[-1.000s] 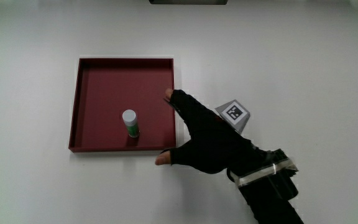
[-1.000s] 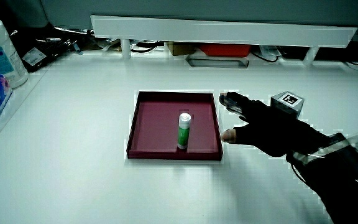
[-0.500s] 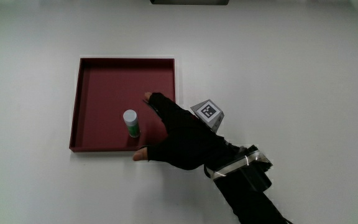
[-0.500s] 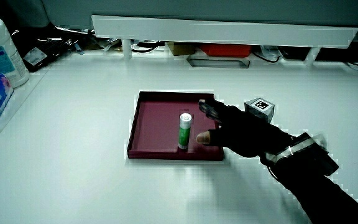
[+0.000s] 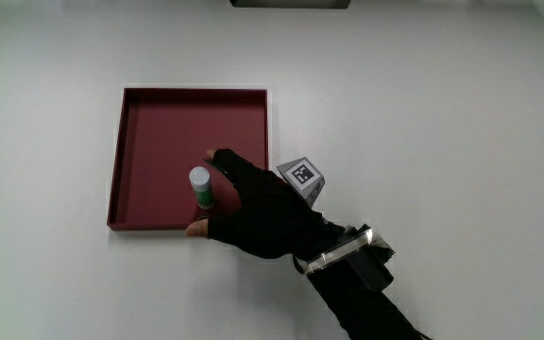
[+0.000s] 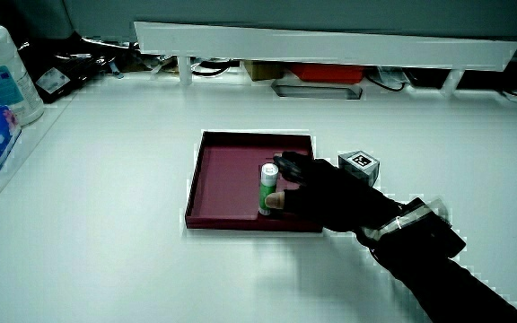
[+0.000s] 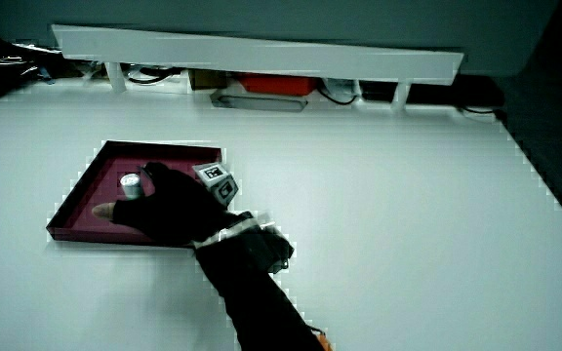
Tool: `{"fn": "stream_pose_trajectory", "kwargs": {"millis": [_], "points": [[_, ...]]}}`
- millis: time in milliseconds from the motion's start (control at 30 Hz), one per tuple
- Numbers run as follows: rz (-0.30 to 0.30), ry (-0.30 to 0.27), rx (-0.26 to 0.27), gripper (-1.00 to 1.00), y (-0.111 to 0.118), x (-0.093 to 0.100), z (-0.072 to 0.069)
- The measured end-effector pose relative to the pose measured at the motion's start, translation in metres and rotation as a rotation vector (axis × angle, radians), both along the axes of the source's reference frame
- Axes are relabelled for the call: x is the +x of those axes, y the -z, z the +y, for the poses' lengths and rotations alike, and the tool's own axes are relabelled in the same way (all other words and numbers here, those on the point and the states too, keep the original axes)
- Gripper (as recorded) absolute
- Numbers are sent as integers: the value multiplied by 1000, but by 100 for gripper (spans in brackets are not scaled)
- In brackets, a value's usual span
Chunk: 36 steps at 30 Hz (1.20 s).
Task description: Pick glue stick
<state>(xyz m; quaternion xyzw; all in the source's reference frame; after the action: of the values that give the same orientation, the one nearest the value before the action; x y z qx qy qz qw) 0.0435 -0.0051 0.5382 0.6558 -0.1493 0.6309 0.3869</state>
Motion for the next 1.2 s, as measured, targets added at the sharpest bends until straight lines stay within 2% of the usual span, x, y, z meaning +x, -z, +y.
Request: {"fn": "stream_pose_trajectory", "kwargs": {"millis": [100, 200, 300, 400, 467, 600, 733, 800, 900, 1000, 1200], "points": [[10, -37, -3, 26, -2, 1, 1], [-16, -87, 6, 33, -5, 3, 1], [-23, -125, -8, 40, -6, 4, 2], [-14, -156, 12, 48, -9, 4, 1], [-17, -173, 6, 52, -9, 3, 2], [1, -194, 28, 62, -9, 3, 3], [-10, -220, 32, 71, -8, 1, 3], [9, -228, 37, 76, -8, 1, 4], [-17, -262, 30, 83, -9, 0, 5], [-5, -288, 25, 90, -10, 1, 6], [-27, -309, 52, 100, -10, 2, 7]]}}
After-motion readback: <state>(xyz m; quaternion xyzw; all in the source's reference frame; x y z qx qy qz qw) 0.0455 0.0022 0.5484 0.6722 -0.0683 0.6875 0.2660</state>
